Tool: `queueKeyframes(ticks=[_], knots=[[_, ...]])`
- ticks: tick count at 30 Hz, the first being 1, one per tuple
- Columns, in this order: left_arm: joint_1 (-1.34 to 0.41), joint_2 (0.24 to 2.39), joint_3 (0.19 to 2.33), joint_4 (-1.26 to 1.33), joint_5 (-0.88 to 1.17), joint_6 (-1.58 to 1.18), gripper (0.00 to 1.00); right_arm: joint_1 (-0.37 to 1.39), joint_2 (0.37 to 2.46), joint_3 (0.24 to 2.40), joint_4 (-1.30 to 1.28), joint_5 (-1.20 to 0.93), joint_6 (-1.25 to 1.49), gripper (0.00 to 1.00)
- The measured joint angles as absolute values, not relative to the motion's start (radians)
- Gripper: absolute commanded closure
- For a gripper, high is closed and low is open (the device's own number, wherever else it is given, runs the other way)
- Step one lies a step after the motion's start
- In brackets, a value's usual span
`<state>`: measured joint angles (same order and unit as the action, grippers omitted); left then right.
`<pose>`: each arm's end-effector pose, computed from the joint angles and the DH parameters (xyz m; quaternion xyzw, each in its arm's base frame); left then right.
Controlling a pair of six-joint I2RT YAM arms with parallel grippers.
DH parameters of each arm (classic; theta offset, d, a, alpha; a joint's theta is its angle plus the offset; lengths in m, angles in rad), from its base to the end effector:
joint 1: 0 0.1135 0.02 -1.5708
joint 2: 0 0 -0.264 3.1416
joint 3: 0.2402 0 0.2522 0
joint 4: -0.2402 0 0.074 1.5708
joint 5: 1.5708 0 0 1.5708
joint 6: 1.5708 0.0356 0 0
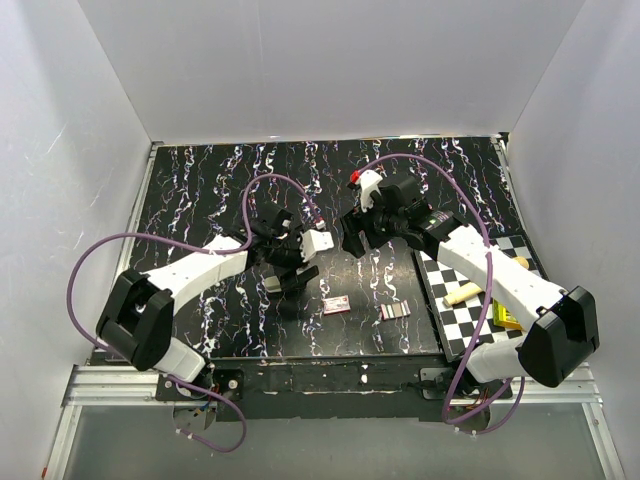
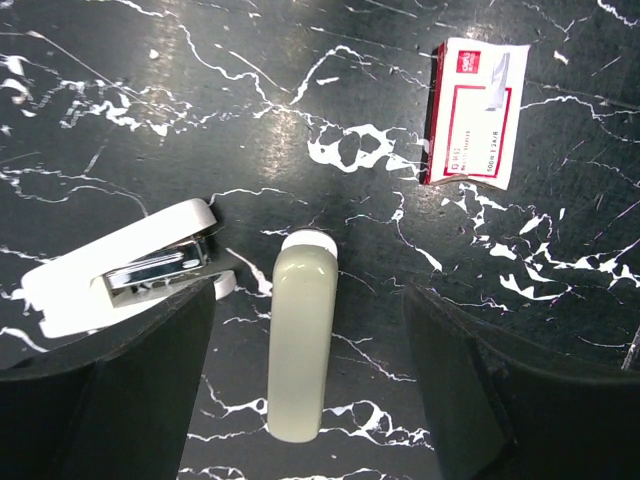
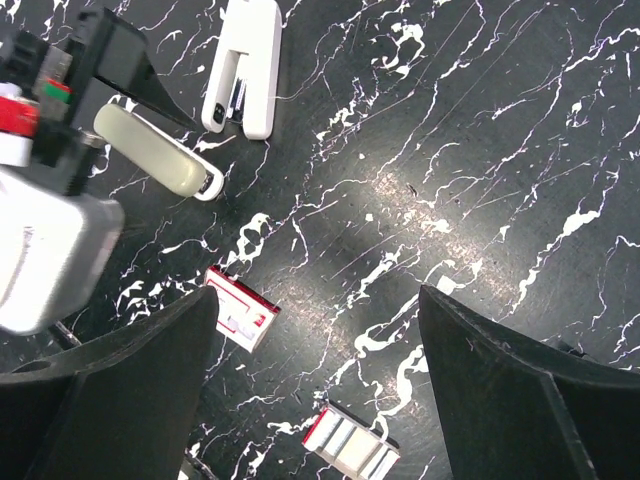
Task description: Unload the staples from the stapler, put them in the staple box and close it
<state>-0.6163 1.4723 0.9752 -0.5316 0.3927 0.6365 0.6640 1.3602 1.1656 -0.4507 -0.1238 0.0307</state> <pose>0.2313 -0.1805 0.2206 0.5963 0.7349 -0.1853 0.2645 0.2368 0.1909 0.3174 -0.3043 0.8401 0.2037 0.4001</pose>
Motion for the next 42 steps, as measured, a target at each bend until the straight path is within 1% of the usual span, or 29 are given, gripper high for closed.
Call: queueKeyframes(ticks=[4, 9, 26, 32, 35, 37, 39, 41, 42], knots=[[-0.616, 1.51, 0.975, -0.534, 0.403, 0.64, 0.23, 0.667, 1.36, 1.163, -0.454, -0.13, 0.031, 0.12], [-0.616, 1.51, 0.974, -0.518, 0.384, 0.645, 0.2, 0.67, 1.36, 1.161, -0.453, -0.137, 0.031, 0.12], [-0.604, 1.531, 0.955, -0.485, 0.355, 0.647, 0.2, 0.685, 1.367, 1.137, -0.453, -0.164, 0.031, 0.13], [-0.598, 1.579, 0.955, -0.485, 0.363, 0.644, 0.28, 0.69, 1.37, 1.137, -0.452, -0.171, 0.031, 0.14], [-0.597, 1.605, 0.955, -0.487, 0.368, 0.642, 0.37, 0.692, 1.37, 1.137, -0.452, -0.174, 0.031, 0.14], [-0.597, 1.613, 0.955, -0.49, 0.373, 0.639, 0.4, 0.694, 1.37, 1.136, -0.452, -0.175, 0.031, 0.14], [-0.596, 1.617, 0.955, -0.494, 0.375, 0.637, 0.45, 0.695, 1.37, 1.135, -0.452, -0.176, 0.031, 0.14], [-0.596, 1.619, 0.955, -0.494, 0.375, 0.635, 0.54, 0.696, 1.372, 1.135, -0.451, -0.176, 0.031, 0.14], [-0.596, 1.621, 0.957, -0.495, 0.376, 0.633, 0.57, 0.696, 1.374, 1.135, -0.451, -0.176, 0.03, 0.14]])
